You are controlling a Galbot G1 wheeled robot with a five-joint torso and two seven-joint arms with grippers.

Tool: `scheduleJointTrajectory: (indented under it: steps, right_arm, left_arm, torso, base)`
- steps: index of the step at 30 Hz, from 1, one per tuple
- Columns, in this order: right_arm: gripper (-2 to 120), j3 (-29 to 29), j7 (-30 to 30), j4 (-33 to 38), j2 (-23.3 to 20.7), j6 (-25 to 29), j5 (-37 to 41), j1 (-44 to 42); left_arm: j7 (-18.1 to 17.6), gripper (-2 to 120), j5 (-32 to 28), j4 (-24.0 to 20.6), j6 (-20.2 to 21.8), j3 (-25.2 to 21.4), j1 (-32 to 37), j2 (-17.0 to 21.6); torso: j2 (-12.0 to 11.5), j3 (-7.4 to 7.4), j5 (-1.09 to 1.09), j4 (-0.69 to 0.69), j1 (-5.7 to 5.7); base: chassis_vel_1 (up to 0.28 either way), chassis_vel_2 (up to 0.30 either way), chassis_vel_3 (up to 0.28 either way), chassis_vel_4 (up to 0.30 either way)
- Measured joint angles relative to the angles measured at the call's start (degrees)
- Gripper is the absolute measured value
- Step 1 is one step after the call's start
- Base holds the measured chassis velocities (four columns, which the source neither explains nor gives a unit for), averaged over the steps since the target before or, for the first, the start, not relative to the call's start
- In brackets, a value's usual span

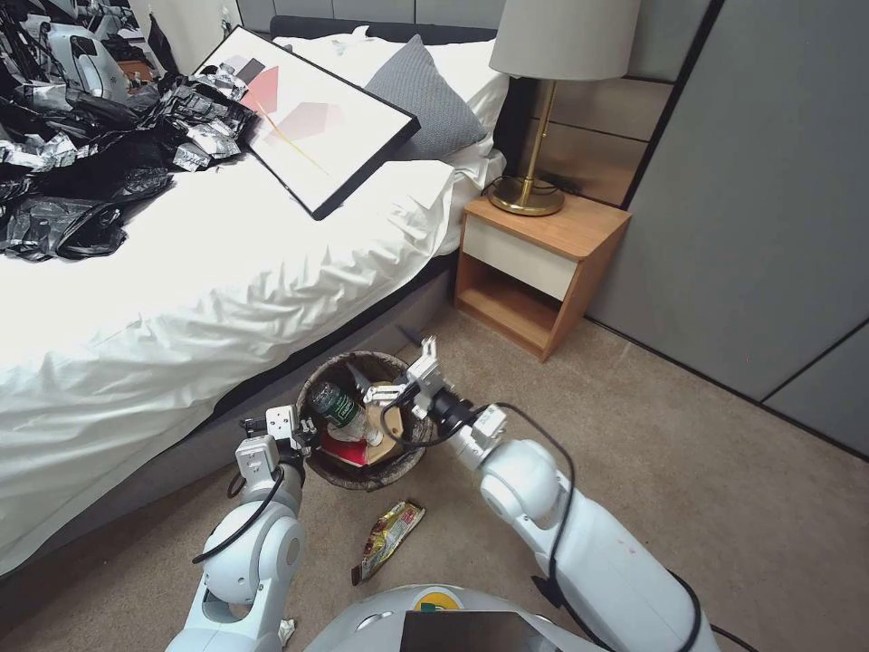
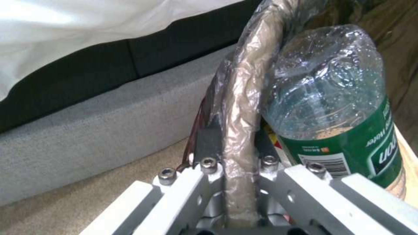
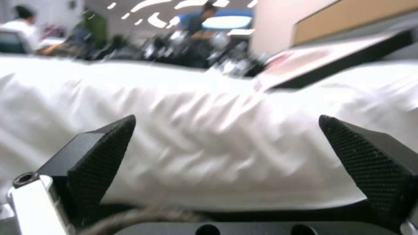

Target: Pick up the trash bin, then pick up the garbage from the floor and place it into the trash bin.

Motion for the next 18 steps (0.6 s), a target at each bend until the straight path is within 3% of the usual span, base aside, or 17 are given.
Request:
scheduleJointTrajectory:
  steps: [1,12,18]
  right_arm:
    - [99,9.4,1.4,5.0,1.9,0.4,-5.1,-7.5]
    - [99,20.0,8.0,5.5,3.9,1.8,-6.9,-20.3]
    - [100,21.9,9.0,2.5,5.9,3.8,-7.0,-21.8]
  left_arm:
    - [0.0,0,0.0,0.0,0.0,0.0,0.0,0.0]
    - [0.0,0,0.0,0.0,0.0,0.0,0.0,0.0]
    - [0.0,0,0.0,0.0,0.0,0.0,0.0,0.0]
  torso:
    - [0.0,0.00,0.01,-0.03,0.00]
    - [0.0,0.00,0.01,-0.03,0.00]
    - [0.0,0.00,0.01,-0.01,0.00]
  base:
    - [0.000,0.000,0.000,0.000]
    - [0.000,0.000,0.000,0.000]
    - [0.000,0.000,0.000,0.000]
